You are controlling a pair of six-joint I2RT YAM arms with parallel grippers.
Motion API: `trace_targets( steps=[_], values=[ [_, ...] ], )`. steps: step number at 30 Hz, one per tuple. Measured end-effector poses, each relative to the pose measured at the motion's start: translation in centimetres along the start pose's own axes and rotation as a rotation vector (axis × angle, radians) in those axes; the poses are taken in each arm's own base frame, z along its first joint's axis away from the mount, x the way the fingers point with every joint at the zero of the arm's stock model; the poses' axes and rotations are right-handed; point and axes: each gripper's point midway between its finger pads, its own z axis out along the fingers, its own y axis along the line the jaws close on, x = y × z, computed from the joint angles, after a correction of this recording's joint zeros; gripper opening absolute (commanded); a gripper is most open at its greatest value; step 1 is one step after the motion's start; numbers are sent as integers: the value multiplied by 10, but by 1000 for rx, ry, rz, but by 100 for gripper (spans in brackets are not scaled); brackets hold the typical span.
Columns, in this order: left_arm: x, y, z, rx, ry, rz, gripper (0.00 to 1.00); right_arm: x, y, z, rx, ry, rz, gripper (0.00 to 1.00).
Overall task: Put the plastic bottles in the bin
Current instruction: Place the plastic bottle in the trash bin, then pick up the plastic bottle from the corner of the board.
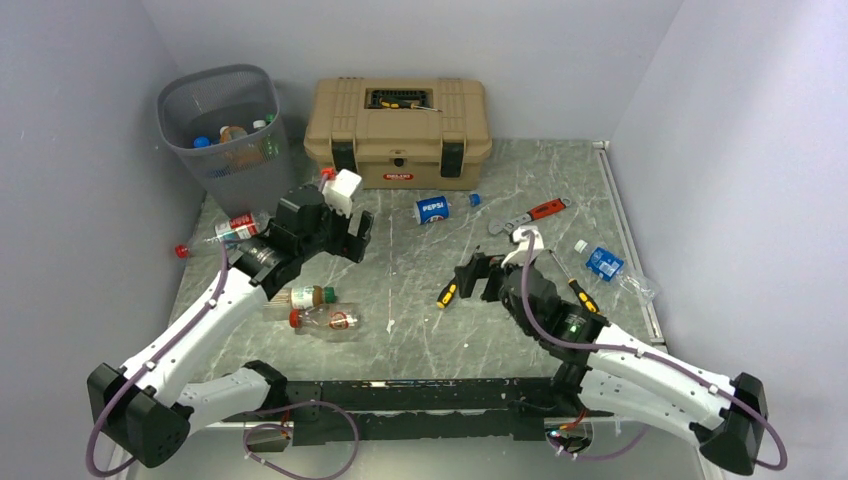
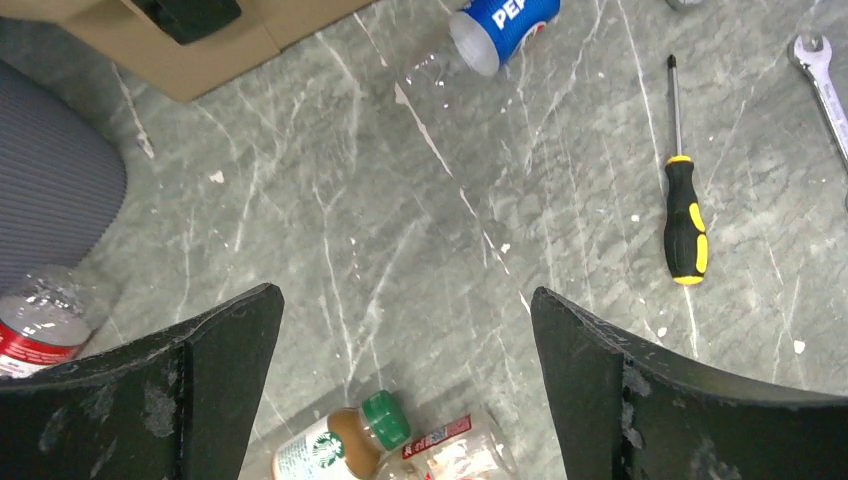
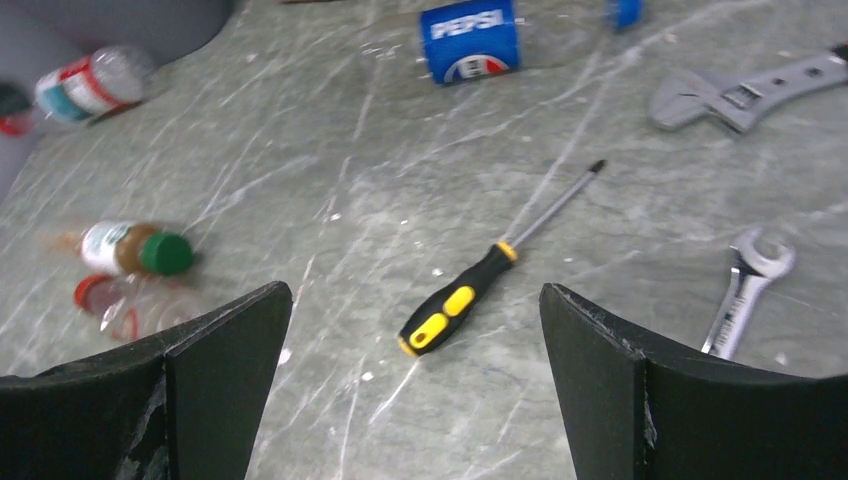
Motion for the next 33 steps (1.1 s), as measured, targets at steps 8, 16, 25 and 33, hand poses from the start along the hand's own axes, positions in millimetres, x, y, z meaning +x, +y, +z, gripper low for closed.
trace_targets(
  steps=[8,16,25,33],
  values=[
    [11,-4,2,-3,31,-46,99,-21,-69,7,266,4,175,100],
    [19,7,-1,-81,56,-69,99,-49,-124,-25,429,-137,376,100],
    [7,13,-20,-127,-19,-91,100,-24,-183,-24,704,-121,466,99],
    [6,11,-22,-132,-28,-99,99,0,-223,-15,843,-26,427,96]
  ],
)
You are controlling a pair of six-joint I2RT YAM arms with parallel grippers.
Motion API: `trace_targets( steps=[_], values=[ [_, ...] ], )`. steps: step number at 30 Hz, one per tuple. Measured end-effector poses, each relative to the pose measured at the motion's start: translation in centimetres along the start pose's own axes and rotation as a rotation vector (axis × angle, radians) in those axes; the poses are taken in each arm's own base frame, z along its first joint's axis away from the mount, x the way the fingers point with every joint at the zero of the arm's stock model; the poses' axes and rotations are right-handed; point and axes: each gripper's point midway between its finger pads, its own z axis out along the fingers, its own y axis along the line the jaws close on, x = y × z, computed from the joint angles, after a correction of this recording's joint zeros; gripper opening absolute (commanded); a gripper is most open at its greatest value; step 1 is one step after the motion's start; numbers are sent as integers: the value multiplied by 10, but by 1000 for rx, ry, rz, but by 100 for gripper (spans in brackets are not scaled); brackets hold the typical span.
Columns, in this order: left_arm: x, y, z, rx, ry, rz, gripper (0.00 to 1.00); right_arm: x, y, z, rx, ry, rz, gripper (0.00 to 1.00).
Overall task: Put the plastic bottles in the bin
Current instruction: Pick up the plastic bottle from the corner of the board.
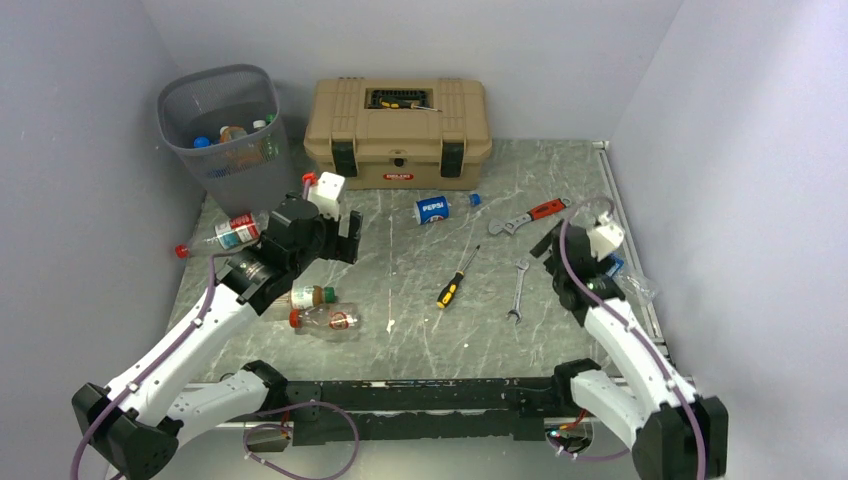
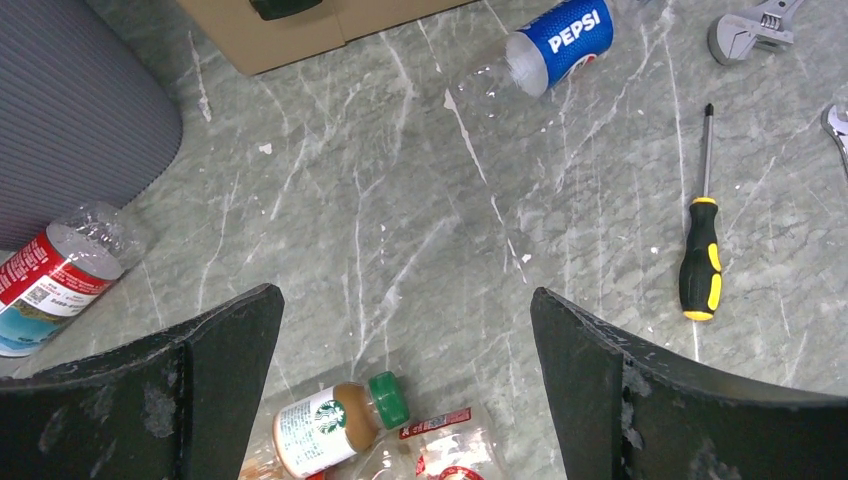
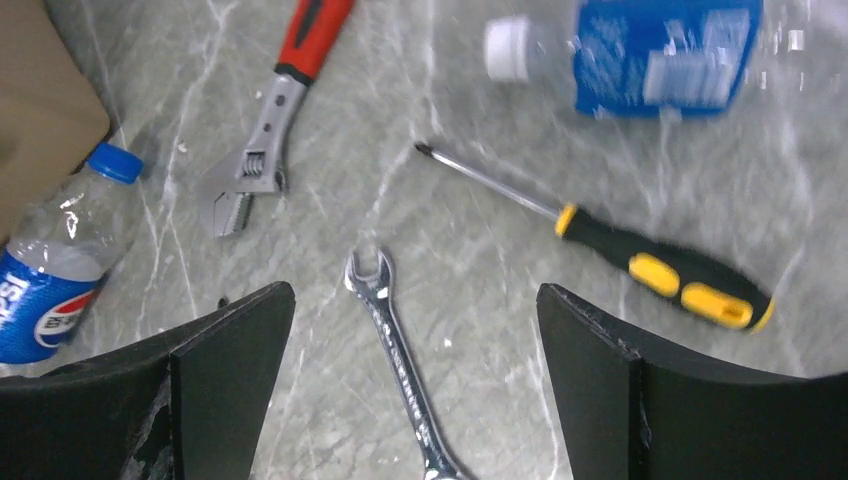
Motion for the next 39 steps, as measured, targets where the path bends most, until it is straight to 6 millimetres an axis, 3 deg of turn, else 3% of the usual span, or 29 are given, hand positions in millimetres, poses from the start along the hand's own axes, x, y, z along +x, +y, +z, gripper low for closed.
trace_targets(
  steps=[5,8,18,20,26,32,39],
  values=[
    [0,-3,0,9,0,3,99,-54,47,15,11,-66,-178,99],
    [-1,-3,-2,13,-6,3,100,-80,71,33,33,-106,-248,99],
    [-4,-10,-9,34,-28,13,99,-78,76,86,175,15,-529,100],
    [-4,-10,-9,35,-27,14,99,-85,69,93,213,38,-543,100],
    [-4,-12,-9,46,-25,16,99,-94,21,102,364,150,-568,100],
    [-2,-16,-8,60,-19,29,99,-71,-32,113,453,327,-606,100],
    [0,-20,-8,76,-14,41,99,-58,-66,113,470,426,-624,100]
  ],
)
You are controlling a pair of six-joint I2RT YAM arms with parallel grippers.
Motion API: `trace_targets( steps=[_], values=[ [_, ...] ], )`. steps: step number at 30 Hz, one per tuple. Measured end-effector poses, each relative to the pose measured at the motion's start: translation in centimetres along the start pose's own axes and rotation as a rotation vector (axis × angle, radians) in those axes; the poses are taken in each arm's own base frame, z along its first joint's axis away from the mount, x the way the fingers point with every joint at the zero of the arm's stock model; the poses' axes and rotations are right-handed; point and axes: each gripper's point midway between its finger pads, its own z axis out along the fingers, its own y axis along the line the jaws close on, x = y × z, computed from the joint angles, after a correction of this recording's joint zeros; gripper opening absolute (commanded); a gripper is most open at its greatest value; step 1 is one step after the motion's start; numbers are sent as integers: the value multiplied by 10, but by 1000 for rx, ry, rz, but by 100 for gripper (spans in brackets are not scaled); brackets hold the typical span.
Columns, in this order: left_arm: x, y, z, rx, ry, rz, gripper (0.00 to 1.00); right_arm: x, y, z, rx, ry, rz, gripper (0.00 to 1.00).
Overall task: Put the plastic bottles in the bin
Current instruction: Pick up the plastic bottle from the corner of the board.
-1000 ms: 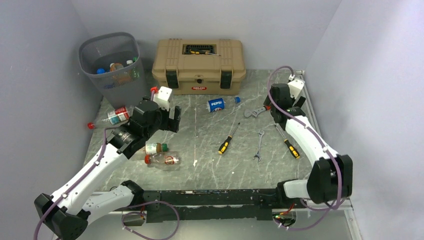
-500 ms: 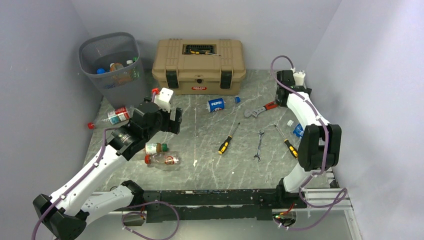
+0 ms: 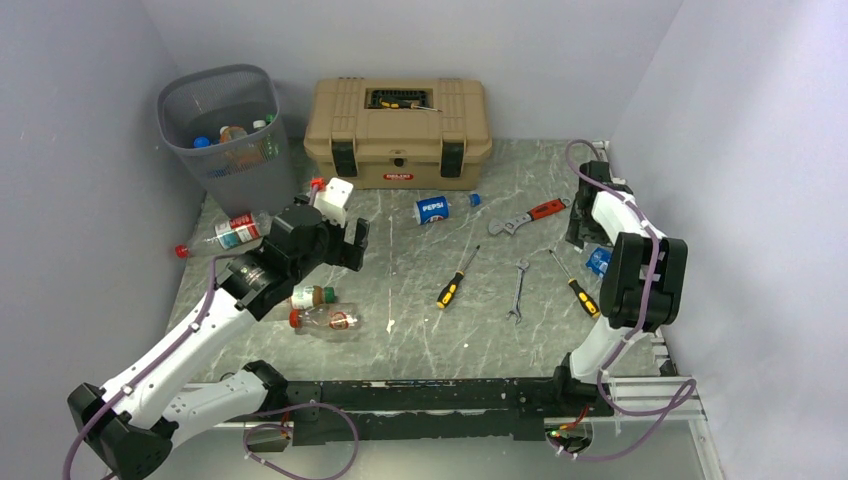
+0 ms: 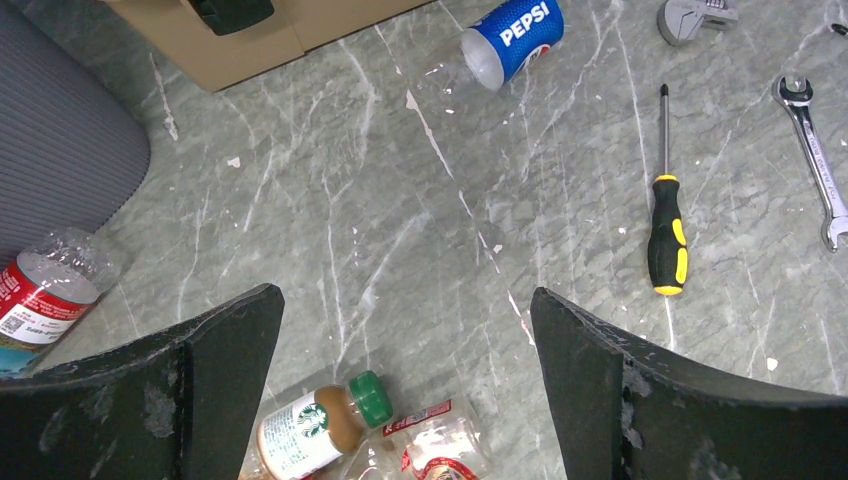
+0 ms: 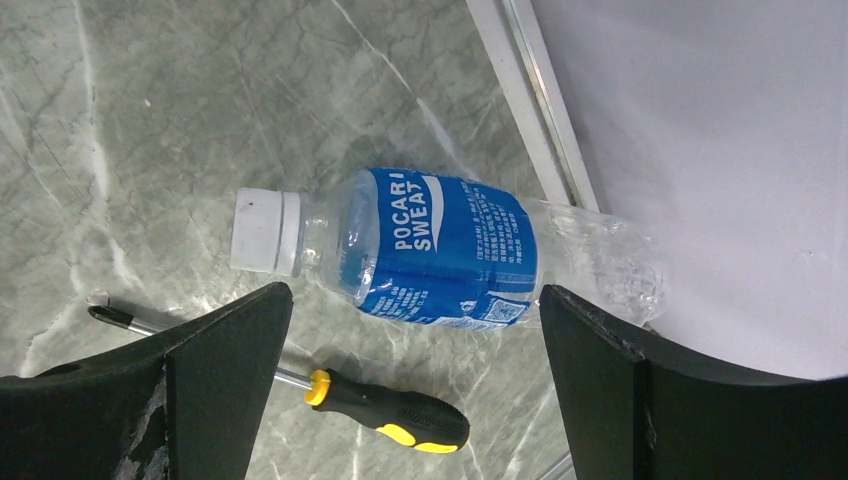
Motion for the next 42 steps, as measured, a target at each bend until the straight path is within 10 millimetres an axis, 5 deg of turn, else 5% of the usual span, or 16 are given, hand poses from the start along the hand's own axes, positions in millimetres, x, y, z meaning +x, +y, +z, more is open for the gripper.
trace_targets(
  steps=[17,28,42],
  values=[
    [2,-6,0,21,8,11,100,12,0,34,46,81,-79,85],
    [2,-8,0,25,8,16,99,8,1,35,45,77,-71,58],
    [5,-7,4,14,22,20,99,-9,14,27,-40,50,3,40]
  ],
)
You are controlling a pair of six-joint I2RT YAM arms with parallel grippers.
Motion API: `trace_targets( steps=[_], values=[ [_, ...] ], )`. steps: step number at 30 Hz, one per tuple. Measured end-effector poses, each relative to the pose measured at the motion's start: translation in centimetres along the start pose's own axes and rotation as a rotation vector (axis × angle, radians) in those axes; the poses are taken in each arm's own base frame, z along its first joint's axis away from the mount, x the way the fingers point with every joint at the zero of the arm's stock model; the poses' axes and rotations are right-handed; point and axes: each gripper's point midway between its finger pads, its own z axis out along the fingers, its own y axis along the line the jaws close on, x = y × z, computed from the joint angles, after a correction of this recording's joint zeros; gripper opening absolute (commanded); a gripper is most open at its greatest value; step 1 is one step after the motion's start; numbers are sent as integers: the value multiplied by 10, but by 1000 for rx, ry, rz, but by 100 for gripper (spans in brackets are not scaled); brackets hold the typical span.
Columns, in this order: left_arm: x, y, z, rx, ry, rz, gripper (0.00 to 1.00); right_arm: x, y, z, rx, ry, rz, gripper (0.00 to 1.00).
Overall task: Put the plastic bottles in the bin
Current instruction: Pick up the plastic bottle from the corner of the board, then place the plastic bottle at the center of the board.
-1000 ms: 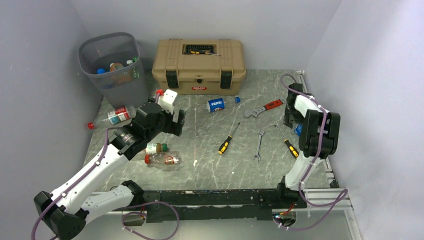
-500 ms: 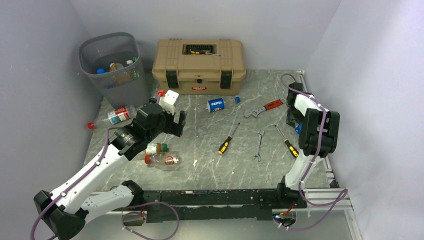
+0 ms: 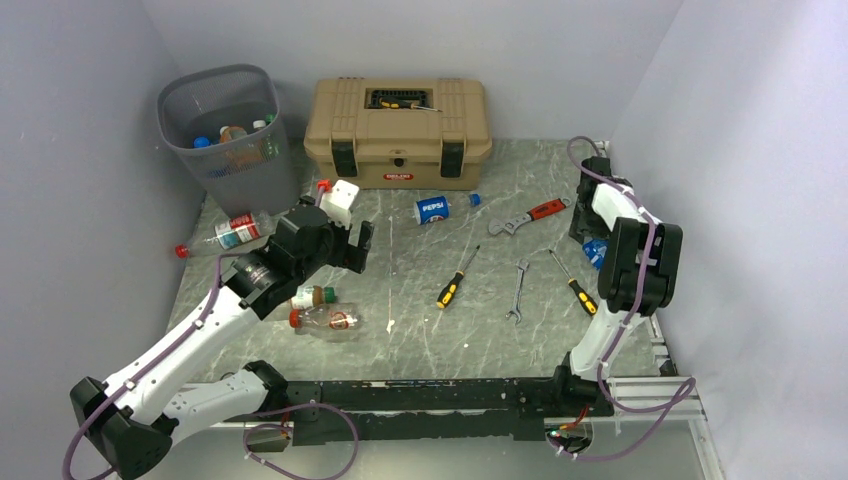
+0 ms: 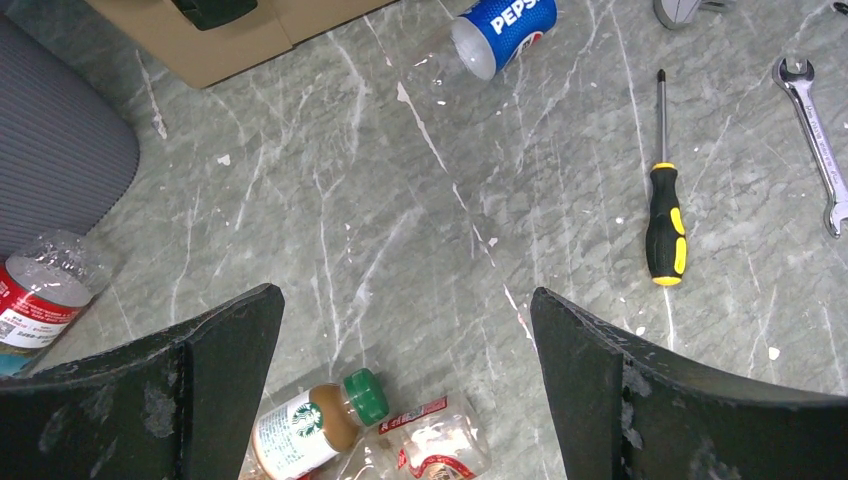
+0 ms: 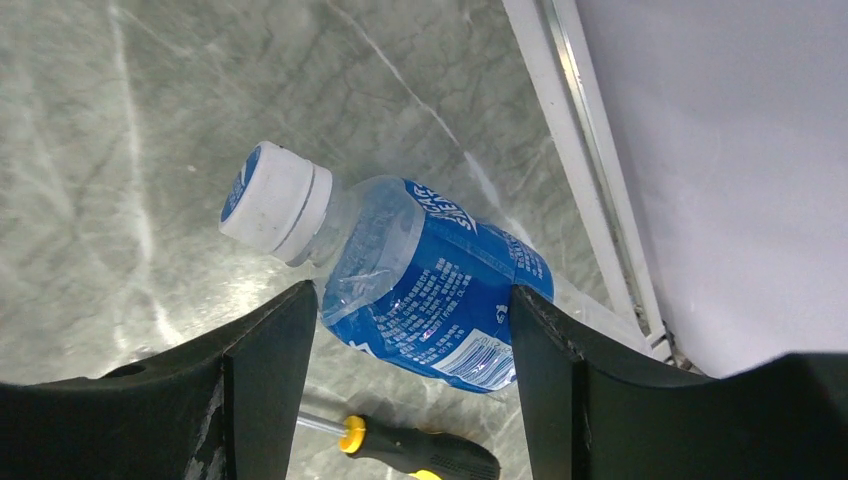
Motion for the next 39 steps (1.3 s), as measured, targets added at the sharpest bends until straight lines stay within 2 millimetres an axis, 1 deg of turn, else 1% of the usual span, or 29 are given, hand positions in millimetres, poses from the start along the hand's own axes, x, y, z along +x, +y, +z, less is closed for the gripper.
trace_targets(
  steps=[3,6,8,10,11,13,16,18,21,22,24,26,28,30,32,34,36,39],
  values=[
    [0,1,0,-5,0,0,100,-6,4,-6,-31,-20,34,38],
    [1,1,1,-8,3,1,99,-16,4,-22,-69,-64,88,36],
    [1,2,2,-11,5,2,99,-28,3,-38,-106,-119,141,35],
    [2,2,2,-13,7,2,100,-45,0,-62,-157,-202,213,34],
    [2,2,2,-13,7,2,100,-49,-1,-69,-171,-225,231,33],
    [2,2,2,-15,7,2,99,-62,-2,-93,-216,-303,284,33],
    [1,2,2,-16,7,2,99,-69,2,-124,-270,-400,330,33],
    [1,2,2,-16,6,2,99,-66,14,-147,-323,-454,332,33],
    [1,2,2,-16,5,2,99,-51,46,-189,-446,-524,296,33],
    [1,3,1,-16,4,2,99,-42,61,-209,-511,-549,278,33],
    [0,3,0,-16,-1,1,100,-25,77,-240,-621,-576,260,33],
    [-1,3,-1,-17,-6,2,99,-8,83,-267,-727,-592,265,32],
    [-2,4,-2,-17,-11,2,100,5,82,-286,-812,-596,288,33],
    [-3,4,-3,-16,-14,1,99,18,83,-295,-880,-573,311,33],
    [-3,4,-3,-16,-16,1,99,33,90,-293,-927,-522,317,33],
    [-3,3,-3,-14,-15,0,99,50,103,-284,-967,-438,308,33],
    [-3,3,-3,-13,-15,0,99,68,117,-268,-979,-345,292,33],
    [-3,3,-4,-13,-16,0,99,93,132,-245,-971,-232,268,33]
  ],
)
